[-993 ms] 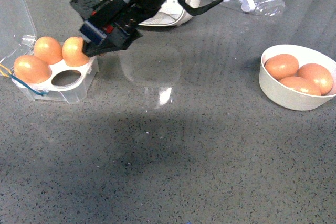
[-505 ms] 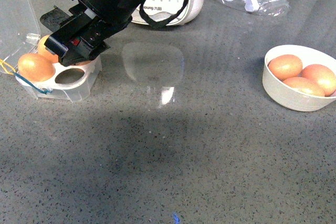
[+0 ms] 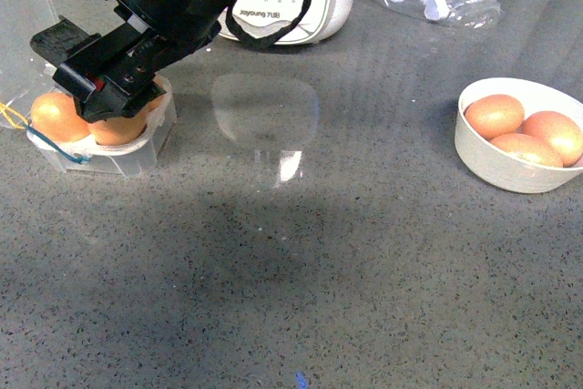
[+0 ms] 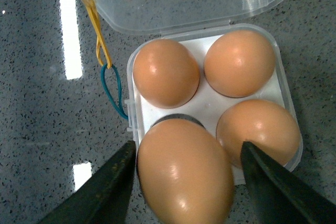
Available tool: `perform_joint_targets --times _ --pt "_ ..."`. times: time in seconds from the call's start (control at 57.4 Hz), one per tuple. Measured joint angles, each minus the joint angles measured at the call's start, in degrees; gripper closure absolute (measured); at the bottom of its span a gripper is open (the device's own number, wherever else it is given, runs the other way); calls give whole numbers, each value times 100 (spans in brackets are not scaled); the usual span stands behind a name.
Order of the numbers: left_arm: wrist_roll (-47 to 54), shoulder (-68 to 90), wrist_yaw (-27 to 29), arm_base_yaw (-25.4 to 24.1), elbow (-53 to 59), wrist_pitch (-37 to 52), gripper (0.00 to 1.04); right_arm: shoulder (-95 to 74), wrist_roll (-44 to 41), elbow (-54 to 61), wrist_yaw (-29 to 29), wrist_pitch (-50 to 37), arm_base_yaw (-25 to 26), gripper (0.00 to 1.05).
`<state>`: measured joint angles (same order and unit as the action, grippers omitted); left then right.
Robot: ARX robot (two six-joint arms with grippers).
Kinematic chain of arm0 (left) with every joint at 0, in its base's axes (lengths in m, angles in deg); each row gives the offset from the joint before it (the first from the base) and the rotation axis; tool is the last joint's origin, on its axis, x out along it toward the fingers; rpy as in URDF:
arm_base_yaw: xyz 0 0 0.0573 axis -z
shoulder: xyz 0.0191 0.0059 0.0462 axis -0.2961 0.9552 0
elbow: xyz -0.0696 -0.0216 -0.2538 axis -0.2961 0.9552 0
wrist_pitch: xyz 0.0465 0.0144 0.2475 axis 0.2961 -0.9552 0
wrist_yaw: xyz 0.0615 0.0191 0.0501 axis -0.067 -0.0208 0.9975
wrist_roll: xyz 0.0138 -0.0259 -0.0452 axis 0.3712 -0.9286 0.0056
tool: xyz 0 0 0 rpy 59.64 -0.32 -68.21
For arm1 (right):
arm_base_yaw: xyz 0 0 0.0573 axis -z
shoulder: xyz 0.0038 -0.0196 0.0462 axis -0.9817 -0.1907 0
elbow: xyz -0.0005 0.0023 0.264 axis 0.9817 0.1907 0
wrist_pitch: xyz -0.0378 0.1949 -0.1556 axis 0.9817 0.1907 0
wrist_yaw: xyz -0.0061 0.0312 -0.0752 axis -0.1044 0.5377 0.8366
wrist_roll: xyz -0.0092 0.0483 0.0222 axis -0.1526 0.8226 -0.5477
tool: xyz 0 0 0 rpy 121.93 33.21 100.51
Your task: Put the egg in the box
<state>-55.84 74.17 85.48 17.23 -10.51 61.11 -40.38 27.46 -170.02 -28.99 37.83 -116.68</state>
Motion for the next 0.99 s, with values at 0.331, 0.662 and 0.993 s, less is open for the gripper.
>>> perform_joint_targets --times 0.331,0.662,0.993 --pt "0 0 0 0 2 0 7 487 310 149 -28 -503 83 7" --pt "0 0 0 0 2 0 7 1746 1961 1729 1270 -1932 675 7" --pt "-2 0 0 0 0 0 7 2953 2850 5156 5379 -7228 1078 42"
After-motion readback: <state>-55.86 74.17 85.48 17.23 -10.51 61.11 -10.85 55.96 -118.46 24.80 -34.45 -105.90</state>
